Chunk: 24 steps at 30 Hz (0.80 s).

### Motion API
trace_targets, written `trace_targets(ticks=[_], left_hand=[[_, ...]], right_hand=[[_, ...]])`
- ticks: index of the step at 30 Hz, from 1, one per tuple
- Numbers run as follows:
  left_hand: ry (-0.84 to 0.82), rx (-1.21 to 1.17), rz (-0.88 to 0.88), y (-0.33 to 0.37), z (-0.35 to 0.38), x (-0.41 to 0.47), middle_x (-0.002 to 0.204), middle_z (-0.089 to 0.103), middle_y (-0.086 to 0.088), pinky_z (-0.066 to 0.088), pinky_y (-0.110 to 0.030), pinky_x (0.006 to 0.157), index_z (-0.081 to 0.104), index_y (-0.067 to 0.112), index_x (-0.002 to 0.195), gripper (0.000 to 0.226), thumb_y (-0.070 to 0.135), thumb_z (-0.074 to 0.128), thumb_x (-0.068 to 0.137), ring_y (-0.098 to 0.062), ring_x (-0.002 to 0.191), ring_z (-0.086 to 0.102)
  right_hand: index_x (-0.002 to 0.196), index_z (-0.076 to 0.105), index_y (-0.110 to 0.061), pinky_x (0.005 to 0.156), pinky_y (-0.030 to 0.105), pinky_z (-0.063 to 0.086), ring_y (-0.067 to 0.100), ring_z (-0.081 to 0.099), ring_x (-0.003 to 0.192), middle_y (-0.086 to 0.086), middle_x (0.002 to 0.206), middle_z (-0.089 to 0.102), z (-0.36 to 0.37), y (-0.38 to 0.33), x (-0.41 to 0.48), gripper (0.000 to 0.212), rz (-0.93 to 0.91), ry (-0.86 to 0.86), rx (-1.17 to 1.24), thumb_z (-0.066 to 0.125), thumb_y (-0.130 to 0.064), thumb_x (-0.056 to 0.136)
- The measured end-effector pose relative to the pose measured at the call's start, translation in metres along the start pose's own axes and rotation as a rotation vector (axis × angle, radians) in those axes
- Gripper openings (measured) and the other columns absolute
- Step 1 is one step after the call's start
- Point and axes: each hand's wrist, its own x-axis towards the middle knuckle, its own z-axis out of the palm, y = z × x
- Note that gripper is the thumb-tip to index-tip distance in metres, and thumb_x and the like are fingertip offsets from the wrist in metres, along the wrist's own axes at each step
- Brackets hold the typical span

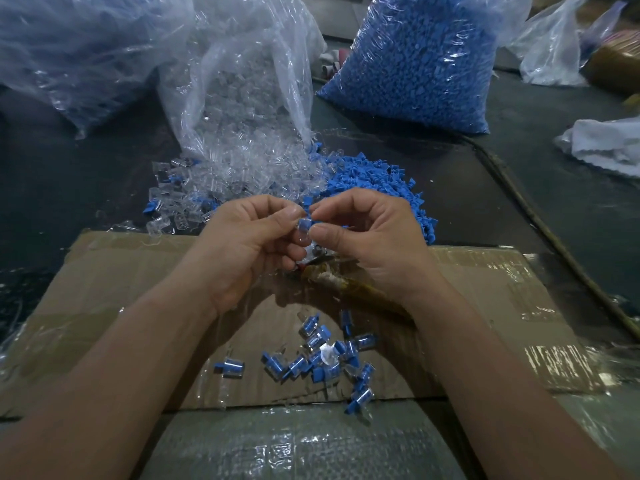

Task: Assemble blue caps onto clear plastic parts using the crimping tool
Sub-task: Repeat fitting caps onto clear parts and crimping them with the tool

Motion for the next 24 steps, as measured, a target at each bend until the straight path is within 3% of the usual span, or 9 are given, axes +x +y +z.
trace_targets(ticks=[2,6,10,14,20,24], left_hand=[[-0.004,0.001,0.0,-0.0011,0.0004,0.0003,0.051,0.061,-0.001,0.044,-0.016,0.038,0.055,0.006,0.077,0.015,0.019,0.057,0.07,-0.008,0.041,0.055],[0.008,0.019,0.001,-0.0035,0.0014,0.0007,0.049,0.06,-0.002,0.043,-0.016,0.037,0.052,0.008,0.074,0.015,0.021,0.058,0.069,-0.009,0.04,0.055],[0.031,0.04,-0.004,-0.0033,0.0025,0.0002,0.046,0.057,-0.002,0.04,-0.016,0.034,0.055,0.009,0.074,0.017,0.024,0.059,0.067,-0.011,0.036,0.051],[-0.001,-0.021,0.039,0.0029,-0.0007,-0.0017,0.057,0.064,-0.004,0.047,-0.017,0.04,0.06,0.004,0.076,0.026,0.026,0.061,0.063,-0.011,0.044,0.057],[-0.055,0.043,0.11,0.0017,-0.0028,-0.0038,0.066,0.069,-0.004,0.052,-0.019,0.051,0.074,0.017,0.07,0.023,0.027,0.072,0.05,-0.012,0.054,0.064],[-0.065,0.047,0.145,0.0011,-0.0032,-0.0037,0.067,0.07,-0.004,0.051,-0.018,0.051,0.074,0.018,0.072,0.022,0.023,0.07,0.051,-0.012,0.056,0.065]], right_hand=[[0.077,0.062,-0.007,0.067,0.018,0.052,0.009,0.067,0.071,-0.005,0.076,0.07,0.0006,-0.0006,-0.001,0.018,0.043,-0.038,0.141,0.07,-0.005,0.061],[0.077,0.06,-0.006,0.063,0.016,0.052,0.007,0.066,0.064,-0.004,0.069,0.069,0.0015,-0.0024,-0.0021,0.017,0.057,-0.064,0.144,0.067,0.007,0.068],[0.075,0.061,-0.008,0.064,0.016,0.051,0.006,0.065,0.065,-0.005,0.068,0.068,0.0029,-0.0033,-0.0011,0.016,0.045,-0.015,0.119,0.07,-0.002,0.062],[0.076,0.061,-0.011,0.07,0.021,0.054,0.013,0.067,0.074,0.001,0.077,0.069,0.0009,-0.0016,-0.0003,0.02,0.039,0.038,0.096,0.071,-0.011,0.058],[0.075,0.061,-0.012,0.071,0.022,0.055,0.013,0.066,0.074,0.002,0.078,0.068,0.0016,0.0,0.0005,0.019,0.017,0.074,-0.003,0.073,-0.002,0.065],[0.072,0.06,-0.015,0.072,0.025,0.056,0.016,0.067,0.075,0.005,0.079,0.068,0.0015,-0.0005,0.0006,0.021,-0.008,0.106,-0.008,0.074,-0.015,0.057]])
